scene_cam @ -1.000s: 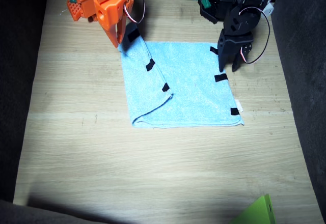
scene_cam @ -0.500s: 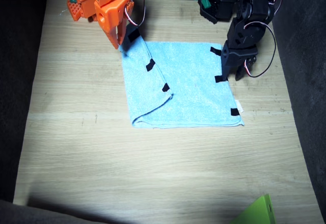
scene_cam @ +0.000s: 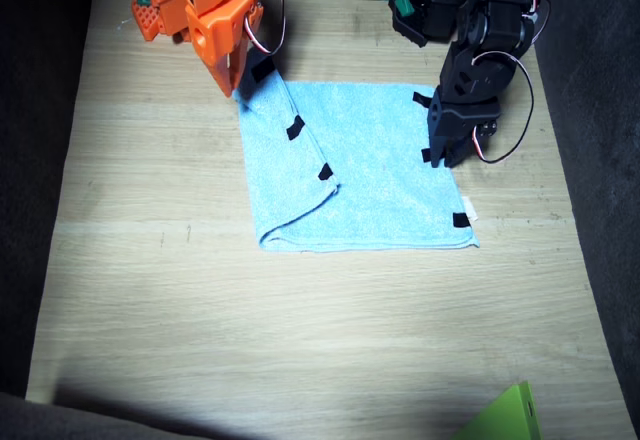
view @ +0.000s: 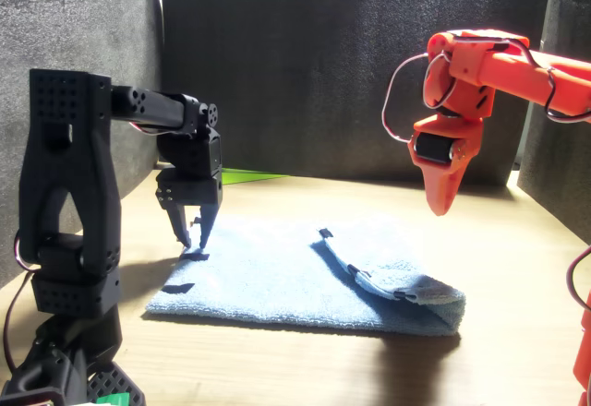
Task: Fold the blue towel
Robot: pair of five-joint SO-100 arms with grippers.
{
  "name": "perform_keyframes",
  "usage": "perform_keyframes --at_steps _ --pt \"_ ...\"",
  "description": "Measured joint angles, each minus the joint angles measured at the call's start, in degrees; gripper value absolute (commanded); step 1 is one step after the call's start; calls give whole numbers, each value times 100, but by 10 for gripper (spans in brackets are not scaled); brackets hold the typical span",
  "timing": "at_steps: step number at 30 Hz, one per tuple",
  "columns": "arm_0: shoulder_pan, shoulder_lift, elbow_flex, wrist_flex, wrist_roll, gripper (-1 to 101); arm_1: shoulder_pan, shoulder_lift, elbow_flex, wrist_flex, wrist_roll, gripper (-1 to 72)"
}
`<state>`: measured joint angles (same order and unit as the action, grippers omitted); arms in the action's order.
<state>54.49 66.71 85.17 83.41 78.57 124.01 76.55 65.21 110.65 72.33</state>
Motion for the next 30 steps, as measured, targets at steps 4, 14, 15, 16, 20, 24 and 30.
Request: perform_keyframes --at_steps 4,14,15,16,20,24,30 --pt "-79 325 431 -369 -123 114 -70 97 62 -18 0 51" --pt "53 334 439 -466 -123 207 -44 141 88 9 -62 59" --pt "97 369 492 -571 -158 207 -44 141 88 9 -62 62" --pt "114 422 580 -659 -193 210 -44 141 88 9 -35 63" --pt "88 1011 1336 -1362 -334 227 -44 141 88 0 9 65" --pt "105 1512 1934 -1828 -431 226 88 79 88 9 44 65" --pt "105 1529 1995 -1863 -545 231 149 79 88 -9 123 64"
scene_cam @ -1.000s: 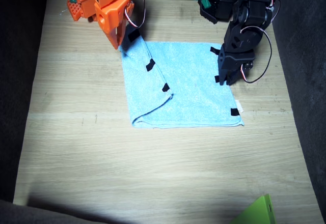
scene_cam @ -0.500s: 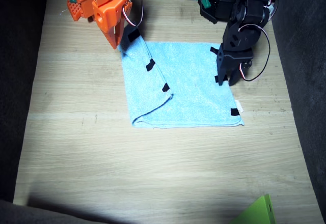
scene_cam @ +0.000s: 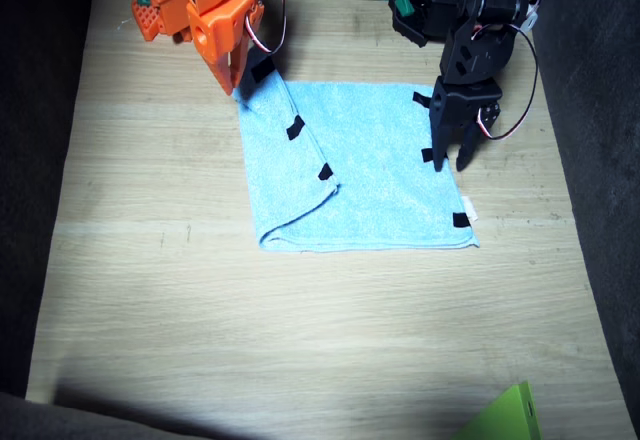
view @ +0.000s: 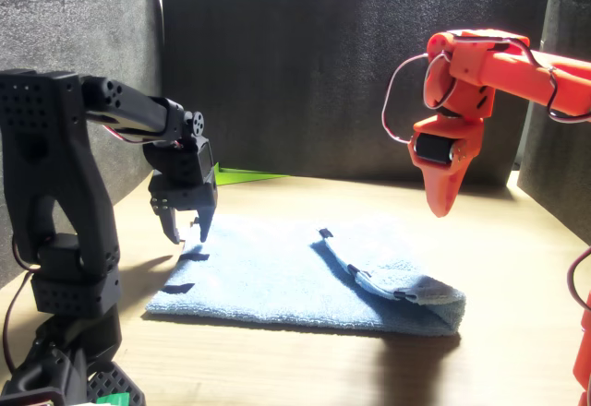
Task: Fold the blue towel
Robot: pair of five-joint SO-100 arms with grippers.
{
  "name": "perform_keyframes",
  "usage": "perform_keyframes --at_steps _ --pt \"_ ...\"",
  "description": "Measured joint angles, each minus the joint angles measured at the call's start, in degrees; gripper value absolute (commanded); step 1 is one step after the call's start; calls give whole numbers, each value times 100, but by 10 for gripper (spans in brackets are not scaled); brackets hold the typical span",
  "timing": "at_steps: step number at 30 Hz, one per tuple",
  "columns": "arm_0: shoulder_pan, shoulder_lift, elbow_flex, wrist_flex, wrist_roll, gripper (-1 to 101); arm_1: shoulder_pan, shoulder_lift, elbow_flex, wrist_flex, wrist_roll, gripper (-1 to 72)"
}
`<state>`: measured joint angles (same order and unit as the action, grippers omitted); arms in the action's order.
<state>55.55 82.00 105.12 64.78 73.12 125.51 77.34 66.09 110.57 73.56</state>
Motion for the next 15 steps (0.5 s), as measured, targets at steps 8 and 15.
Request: perform_keyframes --at_steps 8,15 --pt "0 88 62 167 -404 226 -9 18 0 -9 0 62" --pt "-176 712 765 -413 -563 220 -132 62 26 -18 -9 62"
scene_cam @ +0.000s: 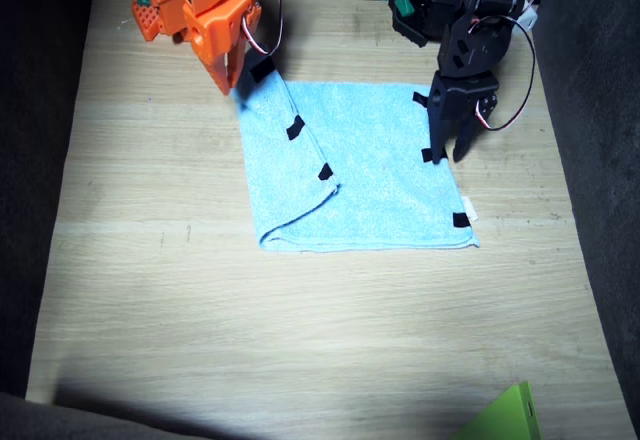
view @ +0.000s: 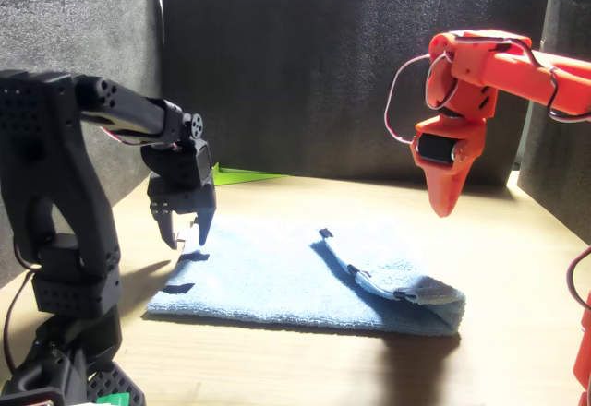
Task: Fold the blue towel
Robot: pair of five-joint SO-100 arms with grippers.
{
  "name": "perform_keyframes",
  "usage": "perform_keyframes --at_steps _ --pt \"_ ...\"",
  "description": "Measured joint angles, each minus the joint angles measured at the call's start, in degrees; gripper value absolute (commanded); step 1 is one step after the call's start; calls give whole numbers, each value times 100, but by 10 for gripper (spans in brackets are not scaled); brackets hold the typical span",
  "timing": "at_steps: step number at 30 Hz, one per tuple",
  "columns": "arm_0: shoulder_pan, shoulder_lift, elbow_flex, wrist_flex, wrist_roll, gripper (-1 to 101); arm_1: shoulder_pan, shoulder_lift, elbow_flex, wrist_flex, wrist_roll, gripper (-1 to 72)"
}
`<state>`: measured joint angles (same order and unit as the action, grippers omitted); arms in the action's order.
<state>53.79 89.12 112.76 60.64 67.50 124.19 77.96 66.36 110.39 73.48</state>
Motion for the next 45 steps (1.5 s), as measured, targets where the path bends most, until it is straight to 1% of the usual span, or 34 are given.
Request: perform_keyframes --at_steps 5,8,12,20,24,29,31,33,36,37,38,45 --pt "-26 606 580 -413 9 226 26 9 0 18 0 62" --pt "-35 686 624 -360 9 232 18 9 0 62 18 62" --pt "-26 694 642 -70 9 235 26 9 0 26 0 62" --pt "62 378 457 668 53 170 -88 9 0 9 0 64" --pt "62 -158 18 1072 176 187 -62 0 0 9 0 64" --pt "62 -299 -105 1204 202 217 -176 0 0 18 -79 62" --pt "62 -387 -176 1257 220 213 -193 0 0 18 -97 62" --pt "62 -492 -264 1310 202 154 -237 0 0 18 -114 60" --pt "53 -527 -369 1424 281 109 -308 9 0 9 -193 58" --pt "35 -536 -378 1433 299 69 -325 9 0 18 -211 57" --pt "9 -536 -378 1433 352 5 -334 9 0 18 -211 56" --pt "-246 -633 -466 1564 396 -3 -492 158 0 0 -211 55"
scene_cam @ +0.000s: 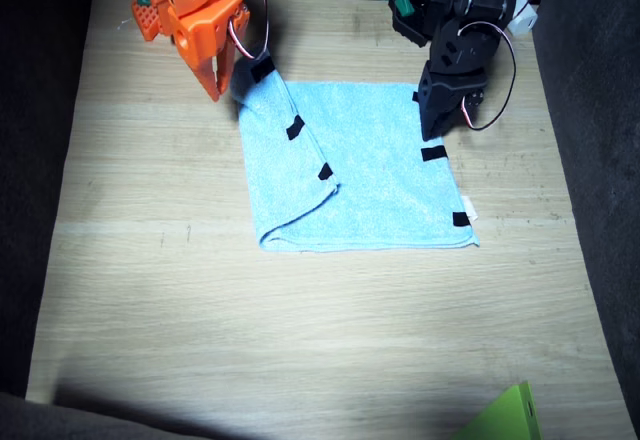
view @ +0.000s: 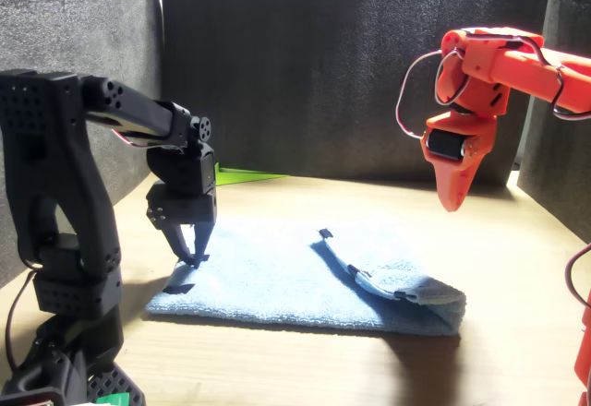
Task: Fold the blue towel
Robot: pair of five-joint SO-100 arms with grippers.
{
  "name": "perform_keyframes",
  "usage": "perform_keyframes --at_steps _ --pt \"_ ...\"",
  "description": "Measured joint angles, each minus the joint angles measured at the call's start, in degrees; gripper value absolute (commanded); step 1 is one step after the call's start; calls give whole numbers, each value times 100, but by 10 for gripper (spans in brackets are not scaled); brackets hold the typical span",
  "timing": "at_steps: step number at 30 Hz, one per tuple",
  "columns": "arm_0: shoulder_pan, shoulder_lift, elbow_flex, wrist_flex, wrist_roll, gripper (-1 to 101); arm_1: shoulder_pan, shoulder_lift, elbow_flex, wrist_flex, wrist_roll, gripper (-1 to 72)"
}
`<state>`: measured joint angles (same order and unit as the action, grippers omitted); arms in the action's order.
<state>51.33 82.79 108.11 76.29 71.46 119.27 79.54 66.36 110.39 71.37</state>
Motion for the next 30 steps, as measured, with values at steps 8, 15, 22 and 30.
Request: perform_keyframes --at_steps 8,15,22,30 --pt "-202 53 79 -44 -97 220 9 158 0 79 -105 54" --pt "123 360 158 -149 -114 225 18 141 0 79 -79 54" --pt "299 510 387 -264 -237 197 167 114 0 79 -79 53" --pt "255 404 369 -141 -149 187 141 79 0 26 9 53"
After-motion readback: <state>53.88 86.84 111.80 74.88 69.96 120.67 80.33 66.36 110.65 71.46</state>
